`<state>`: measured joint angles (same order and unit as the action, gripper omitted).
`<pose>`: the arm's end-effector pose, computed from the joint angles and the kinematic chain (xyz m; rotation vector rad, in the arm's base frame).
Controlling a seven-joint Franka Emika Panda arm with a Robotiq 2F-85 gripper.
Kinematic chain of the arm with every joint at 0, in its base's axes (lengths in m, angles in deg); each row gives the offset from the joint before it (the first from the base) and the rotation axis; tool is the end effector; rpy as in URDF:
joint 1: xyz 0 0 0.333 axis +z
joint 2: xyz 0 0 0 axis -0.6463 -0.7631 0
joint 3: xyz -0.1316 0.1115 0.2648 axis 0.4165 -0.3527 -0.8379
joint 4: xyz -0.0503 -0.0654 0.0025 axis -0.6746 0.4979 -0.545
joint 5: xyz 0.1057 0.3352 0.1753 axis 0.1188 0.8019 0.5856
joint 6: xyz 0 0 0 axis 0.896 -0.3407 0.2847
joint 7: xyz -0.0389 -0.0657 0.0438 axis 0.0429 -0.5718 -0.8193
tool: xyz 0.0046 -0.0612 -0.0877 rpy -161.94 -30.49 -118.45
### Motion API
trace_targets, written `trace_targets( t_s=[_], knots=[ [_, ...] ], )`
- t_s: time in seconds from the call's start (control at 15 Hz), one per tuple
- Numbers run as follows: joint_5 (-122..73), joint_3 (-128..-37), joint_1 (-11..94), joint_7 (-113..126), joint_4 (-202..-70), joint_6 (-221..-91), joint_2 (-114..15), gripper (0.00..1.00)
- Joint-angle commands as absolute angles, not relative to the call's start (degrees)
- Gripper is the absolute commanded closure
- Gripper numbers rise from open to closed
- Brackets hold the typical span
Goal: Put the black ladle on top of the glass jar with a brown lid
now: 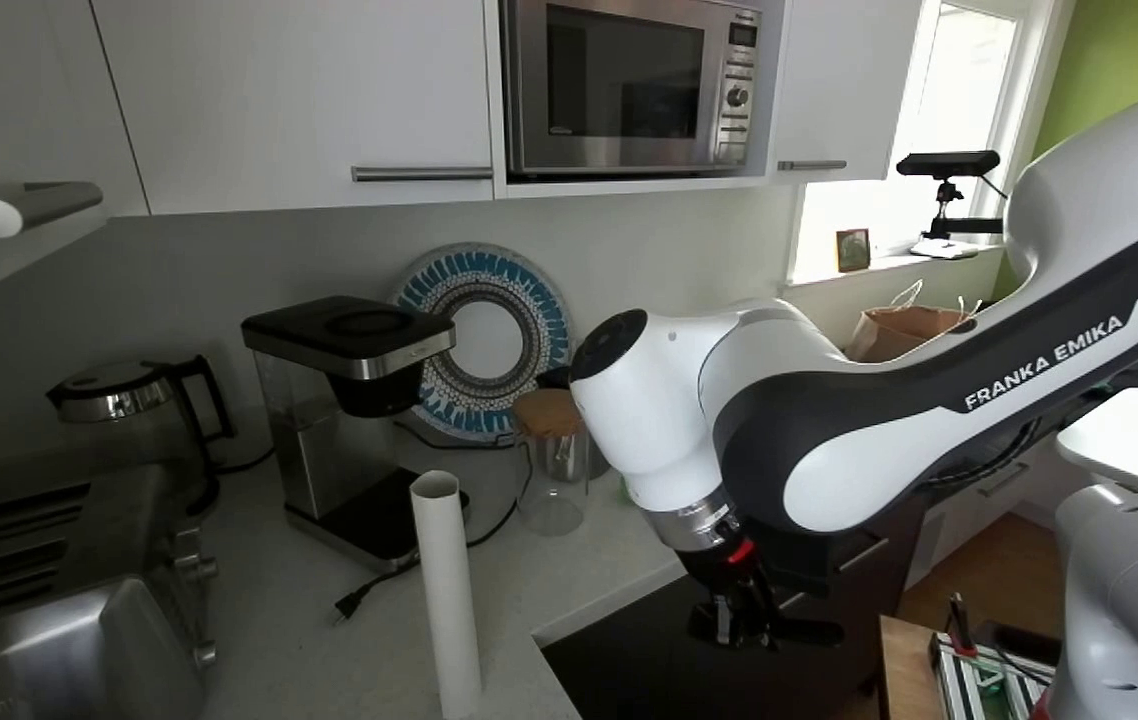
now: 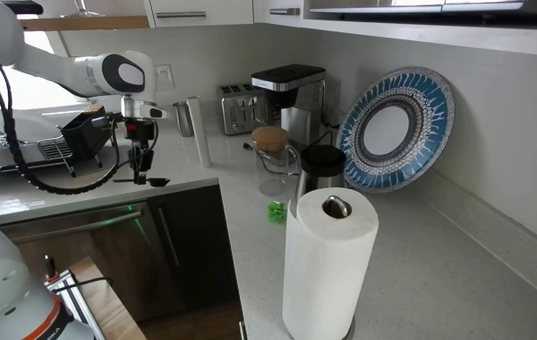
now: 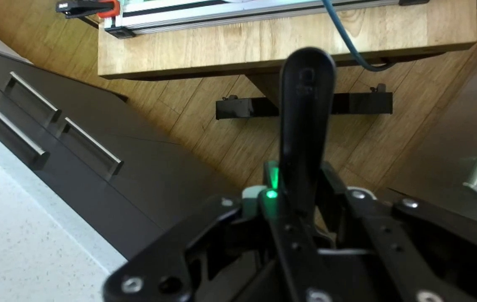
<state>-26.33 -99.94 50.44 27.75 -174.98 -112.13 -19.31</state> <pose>0.3837 0.1583 0.4178 2.7786 -0.0565 -0.5290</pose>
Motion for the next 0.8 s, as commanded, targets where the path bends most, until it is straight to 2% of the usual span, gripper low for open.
trace_targets(
  t_s=[0.0, 0.73],
  knots=[
    [-27.3, -100.3, 49.1, 32.1, -174.3, -112.4, -19.5, 0.94],
    [-24.6, -92.9, 40.2, 46.9, -166.5, -116.9, -17.4, 0.94]
  ],
)
